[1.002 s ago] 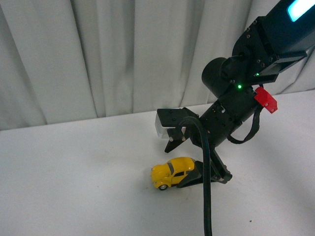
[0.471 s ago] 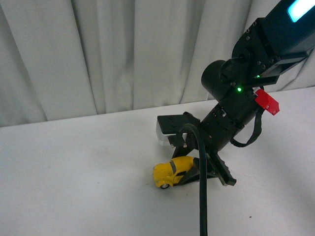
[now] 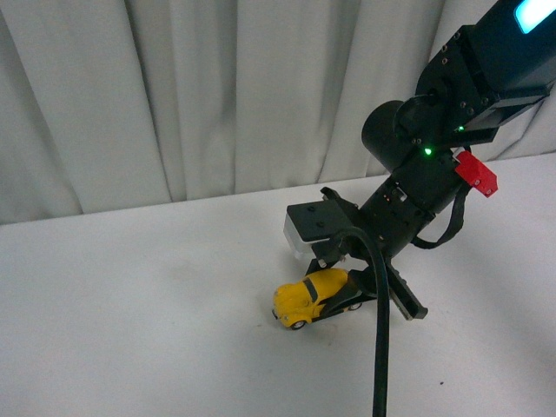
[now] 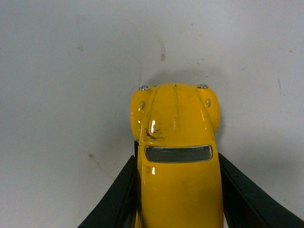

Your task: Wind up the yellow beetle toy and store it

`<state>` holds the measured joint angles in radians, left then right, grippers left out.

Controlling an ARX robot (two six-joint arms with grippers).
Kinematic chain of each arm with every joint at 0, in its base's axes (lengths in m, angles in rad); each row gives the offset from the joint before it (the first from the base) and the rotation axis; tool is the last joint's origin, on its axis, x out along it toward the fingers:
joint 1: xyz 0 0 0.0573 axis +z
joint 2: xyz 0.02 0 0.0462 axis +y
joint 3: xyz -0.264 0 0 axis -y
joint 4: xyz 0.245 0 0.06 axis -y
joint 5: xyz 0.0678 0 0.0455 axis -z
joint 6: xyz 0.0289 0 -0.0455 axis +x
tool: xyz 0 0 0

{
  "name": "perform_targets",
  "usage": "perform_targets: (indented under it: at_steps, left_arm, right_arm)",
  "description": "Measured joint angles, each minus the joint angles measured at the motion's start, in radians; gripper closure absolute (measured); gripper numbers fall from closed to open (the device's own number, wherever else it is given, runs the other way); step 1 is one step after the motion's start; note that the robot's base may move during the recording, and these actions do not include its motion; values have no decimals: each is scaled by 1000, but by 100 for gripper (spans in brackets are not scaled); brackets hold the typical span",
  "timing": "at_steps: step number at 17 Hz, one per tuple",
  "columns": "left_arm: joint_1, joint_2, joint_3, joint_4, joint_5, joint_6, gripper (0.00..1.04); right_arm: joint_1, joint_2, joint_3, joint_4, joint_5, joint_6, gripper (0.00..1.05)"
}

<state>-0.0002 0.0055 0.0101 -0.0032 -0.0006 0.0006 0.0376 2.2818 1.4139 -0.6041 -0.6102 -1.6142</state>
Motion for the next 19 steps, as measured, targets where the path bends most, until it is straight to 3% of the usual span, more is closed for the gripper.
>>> perform_targets:
  at_steps: [5,19]
  left_arm:
    - [0,0,0,0,0,0,7]
    - [0,0,0,0,0,0,7]
  right_arm:
    - [-39,8,-24,38,-48,55,63]
    - [-158,-7,-112,42,-114,-19,63]
